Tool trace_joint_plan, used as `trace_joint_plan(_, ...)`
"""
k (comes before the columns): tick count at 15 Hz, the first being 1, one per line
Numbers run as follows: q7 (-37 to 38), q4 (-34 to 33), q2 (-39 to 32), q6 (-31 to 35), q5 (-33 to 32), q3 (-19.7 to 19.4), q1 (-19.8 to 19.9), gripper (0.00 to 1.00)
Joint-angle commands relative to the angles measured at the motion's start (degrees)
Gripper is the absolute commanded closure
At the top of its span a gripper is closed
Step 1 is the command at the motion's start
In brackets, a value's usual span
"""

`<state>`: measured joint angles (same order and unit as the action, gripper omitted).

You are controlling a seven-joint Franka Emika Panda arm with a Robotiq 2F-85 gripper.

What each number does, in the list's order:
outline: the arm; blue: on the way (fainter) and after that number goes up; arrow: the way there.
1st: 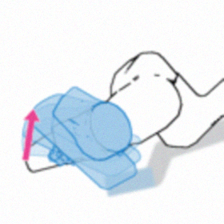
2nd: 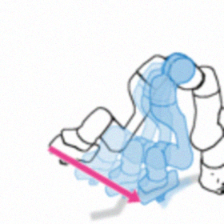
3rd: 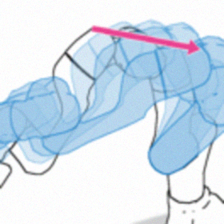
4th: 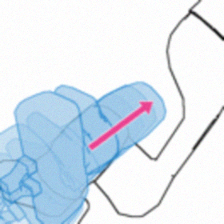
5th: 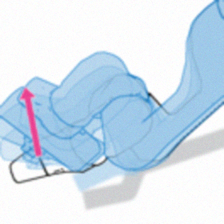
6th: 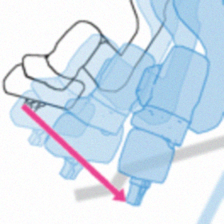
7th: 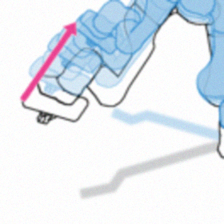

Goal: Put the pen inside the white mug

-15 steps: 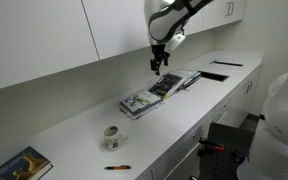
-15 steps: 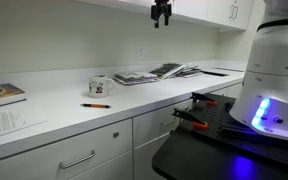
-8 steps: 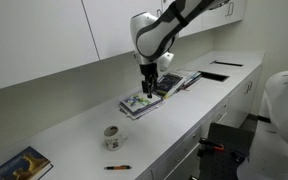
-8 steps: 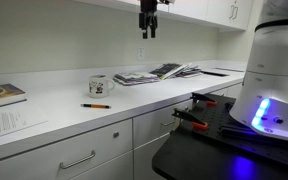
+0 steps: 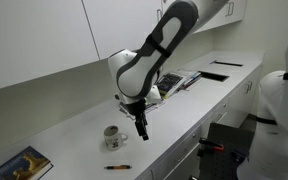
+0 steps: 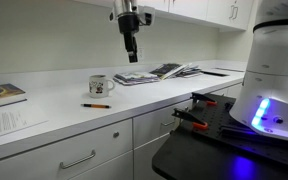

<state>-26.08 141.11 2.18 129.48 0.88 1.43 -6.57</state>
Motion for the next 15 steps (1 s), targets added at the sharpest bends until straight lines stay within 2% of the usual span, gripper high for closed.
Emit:
trace_joint_plan(1, -5.05, -0.23, -5.13, 6.53, 1.54, 2.06, 0.04, 0.0)
trace_joint_plan(5, -6.46, -1.92, -13.34, 14.88, 0.25, 4.61, 0.85, 0.0)
trace_joint_plan(8, -4.86, -5.1, -19.38, 18.28, -1.75, 6.09, 1.1, 0.0)
trace_joint_plan(15, 2.89, -16.52, -30.67, 19.9, -7.8, 6.64, -0.82, 0.0)
